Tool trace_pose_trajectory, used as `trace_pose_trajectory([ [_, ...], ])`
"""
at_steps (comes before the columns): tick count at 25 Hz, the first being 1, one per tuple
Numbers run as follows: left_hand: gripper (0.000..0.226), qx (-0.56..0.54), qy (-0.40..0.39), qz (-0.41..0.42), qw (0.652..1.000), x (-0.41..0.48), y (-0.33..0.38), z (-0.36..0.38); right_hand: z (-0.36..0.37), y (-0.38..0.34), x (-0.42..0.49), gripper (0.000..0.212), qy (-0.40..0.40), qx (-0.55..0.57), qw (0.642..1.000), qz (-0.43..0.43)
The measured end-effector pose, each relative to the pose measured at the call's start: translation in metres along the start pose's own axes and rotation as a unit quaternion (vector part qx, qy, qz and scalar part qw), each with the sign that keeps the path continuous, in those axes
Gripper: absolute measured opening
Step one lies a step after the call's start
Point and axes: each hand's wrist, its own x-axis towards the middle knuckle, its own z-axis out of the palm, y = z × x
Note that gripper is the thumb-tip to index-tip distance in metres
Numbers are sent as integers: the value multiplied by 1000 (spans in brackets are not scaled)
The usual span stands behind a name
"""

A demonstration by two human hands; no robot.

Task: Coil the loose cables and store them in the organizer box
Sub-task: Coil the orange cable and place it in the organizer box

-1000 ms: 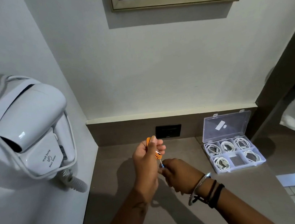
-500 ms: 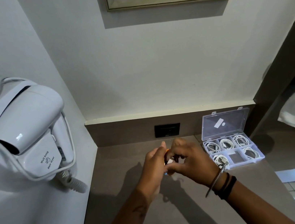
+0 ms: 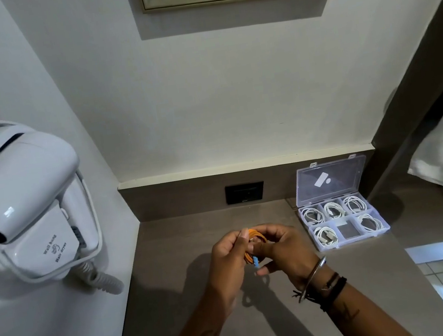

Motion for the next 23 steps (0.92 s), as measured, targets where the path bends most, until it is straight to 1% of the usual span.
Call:
trace_pose_trajectory([
  [2, 28, 15, 2, -5, 1000, -1, -1, 3, -6, 3, 1, 17, 11, 1, 1000, 6],
  [4, 28, 60, 7, 2, 998, -3, -2, 6, -11, 6, 0, 15, 20, -13, 1000, 7],
  [7, 27, 147, 66, 44, 986, -6, -10, 17, -18, 9, 0, 12, 35, -54, 998, -19],
  [9, 25, 174, 113, 76, 975, -7, -19, 23, -19, 11, -1, 14, 52, -92, 993, -59],
  [10, 23, 175, 122, 83, 973, -6, -21, 26, -20, 12, -3, 15, 67, -116, 988, -81],
  [12, 21, 150, 108, 72, 980, 2, -23, 30, -23, 13, -5, 14, 100, -145, 979, -107],
  [13, 21, 140, 94, 62, 984, 6, -23, 34, -26, 14, -6, 12, 118, -142, 977, -107],
  [15, 25, 147, 60, 53, 986, 9, -23, 45, -36, 16, -6, 8, 161, -117, 976, -90],
  [16, 28, 171, 45, 62, 982, 8, -25, 53, -44, 17, -6, 7, 181, -99, 976, -73],
  [19, 25, 272, 45, 157, 948, 4, -34, 80, -67, 21, -6, 8, 223, -64, 972, -34],
  [21, 23, 314, 28, 187, 930, 10, -36, 102, -85, 26, -7, 12, 253, -69, 965, -27],
  [23, 21, 389, 21, 204, 898, 20, -37, 125, -105, 31, -5, 14, 281, -96, 954, -34],
])
